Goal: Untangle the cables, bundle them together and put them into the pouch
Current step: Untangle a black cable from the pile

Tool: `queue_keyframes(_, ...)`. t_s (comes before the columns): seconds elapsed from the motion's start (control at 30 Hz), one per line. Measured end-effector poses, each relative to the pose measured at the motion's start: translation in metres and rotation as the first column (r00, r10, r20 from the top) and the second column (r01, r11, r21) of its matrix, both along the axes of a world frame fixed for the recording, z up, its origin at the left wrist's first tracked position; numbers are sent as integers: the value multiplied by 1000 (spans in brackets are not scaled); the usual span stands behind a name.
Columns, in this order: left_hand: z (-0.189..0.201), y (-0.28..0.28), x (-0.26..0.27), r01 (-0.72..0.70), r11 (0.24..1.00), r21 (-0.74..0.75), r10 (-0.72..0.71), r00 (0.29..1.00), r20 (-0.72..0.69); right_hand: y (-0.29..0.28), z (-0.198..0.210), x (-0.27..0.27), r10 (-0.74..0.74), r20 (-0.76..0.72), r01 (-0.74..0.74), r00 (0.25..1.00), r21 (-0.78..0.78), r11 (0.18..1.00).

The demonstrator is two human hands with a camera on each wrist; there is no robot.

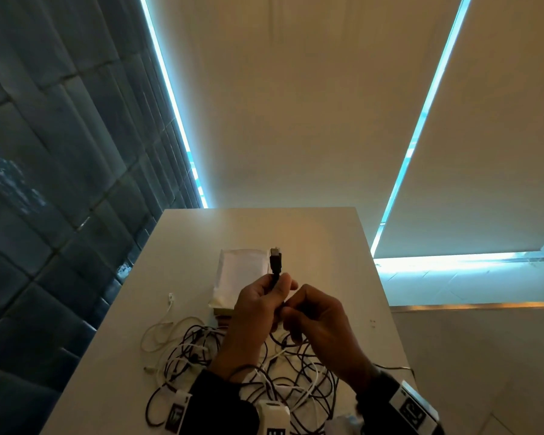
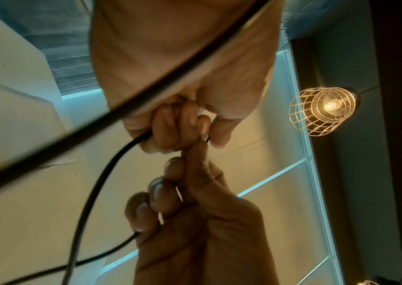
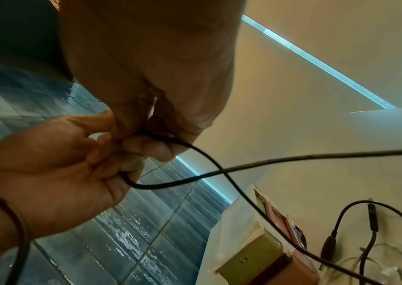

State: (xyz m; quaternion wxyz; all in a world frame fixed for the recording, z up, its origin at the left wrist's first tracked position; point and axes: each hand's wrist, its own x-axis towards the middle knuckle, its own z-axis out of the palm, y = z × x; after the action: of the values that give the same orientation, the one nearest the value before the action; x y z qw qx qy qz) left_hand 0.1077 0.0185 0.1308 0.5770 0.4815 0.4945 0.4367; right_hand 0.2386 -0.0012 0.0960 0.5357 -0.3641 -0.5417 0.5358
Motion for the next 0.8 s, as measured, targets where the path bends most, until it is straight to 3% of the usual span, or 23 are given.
queue_keyframes(0.23,11,-4,-1,-144,987,71,143,990,21,0,-3,-4,-11,53,9,999,55,998)
queue_keyframes(0.33,13,-1,-6,-161,986,51,147,966,214,2,-9,-6,-27,118,17,993,83,996)
queue_keyframes(0.5,34,0,-21,-193,975,113,136,912,386,2,-29,-6,47,252,-49,967,4,999)
queue_keyframes(0.63,44,-1,-33,-161,981,103,118,933,340,0,-44,-5,130,285,-120,950,-52,991)
queue_keyframes(0.8,52,-2,-43,-204,967,154,140,928,346,3,-69,-4,140,362,-106,921,-111,988)
